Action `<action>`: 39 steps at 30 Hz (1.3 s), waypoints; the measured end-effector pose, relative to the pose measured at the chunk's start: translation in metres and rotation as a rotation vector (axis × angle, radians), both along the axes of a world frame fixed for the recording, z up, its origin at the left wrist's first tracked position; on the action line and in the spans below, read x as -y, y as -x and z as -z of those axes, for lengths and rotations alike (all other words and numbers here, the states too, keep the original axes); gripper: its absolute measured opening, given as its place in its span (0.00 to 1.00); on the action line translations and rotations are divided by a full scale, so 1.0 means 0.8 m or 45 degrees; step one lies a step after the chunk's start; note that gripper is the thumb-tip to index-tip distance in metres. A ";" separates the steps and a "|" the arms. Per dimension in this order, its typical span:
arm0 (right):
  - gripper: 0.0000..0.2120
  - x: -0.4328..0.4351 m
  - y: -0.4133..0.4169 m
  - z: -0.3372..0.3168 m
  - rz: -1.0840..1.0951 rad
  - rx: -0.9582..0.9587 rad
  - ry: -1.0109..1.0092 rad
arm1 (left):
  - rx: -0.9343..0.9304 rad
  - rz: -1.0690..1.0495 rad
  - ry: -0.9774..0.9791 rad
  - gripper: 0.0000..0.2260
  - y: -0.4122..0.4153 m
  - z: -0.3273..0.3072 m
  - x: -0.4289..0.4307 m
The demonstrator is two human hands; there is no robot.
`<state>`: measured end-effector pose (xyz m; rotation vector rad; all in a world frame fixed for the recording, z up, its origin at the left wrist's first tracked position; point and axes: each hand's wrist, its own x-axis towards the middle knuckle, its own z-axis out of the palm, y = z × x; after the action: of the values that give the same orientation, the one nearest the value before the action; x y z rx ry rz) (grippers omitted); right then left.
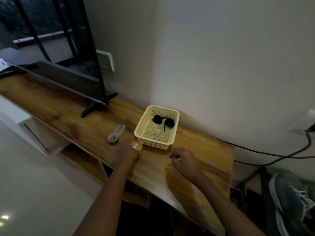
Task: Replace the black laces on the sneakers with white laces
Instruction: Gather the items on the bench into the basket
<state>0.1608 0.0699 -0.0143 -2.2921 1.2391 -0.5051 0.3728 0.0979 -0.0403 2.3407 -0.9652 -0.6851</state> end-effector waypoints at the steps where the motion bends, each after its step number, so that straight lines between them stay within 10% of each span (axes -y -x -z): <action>1: 0.08 0.003 -0.001 0.006 0.017 0.007 0.028 | 0.027 -0.019 -0.019 0.22 -0.005 -0.003 -0.002; 15: 0.19 0.048 -0.032 0.020 -0.019 -0.317 0.284 | -0.013 -0.137 0.707 0.19 0.014 -0.050 0.024; 24: 0.11 0.048 -0.031 0.025 -0.059 -0.046 0.264 | 0.507 0.498 -0.016 0.24 0.054 -0.044 0.069; 34: 0.02 0.052 -0.025 0.021 -0.042 -0.015 0.161 | 0.222 0.586 -0.175 0.31 0.049 -0.030 0.074; 39: 0.06 0.055 -0.022 0.017 -0.082 -0.053 0.109 | 0.020 0.107 0.461 0.19 -0.006 -0.024 0.065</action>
<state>0.1781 0.0261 -0.0281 -2.4169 1.1793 -0.4986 0.3779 0.0460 -0.0215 2.0006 -1.0984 -0.4770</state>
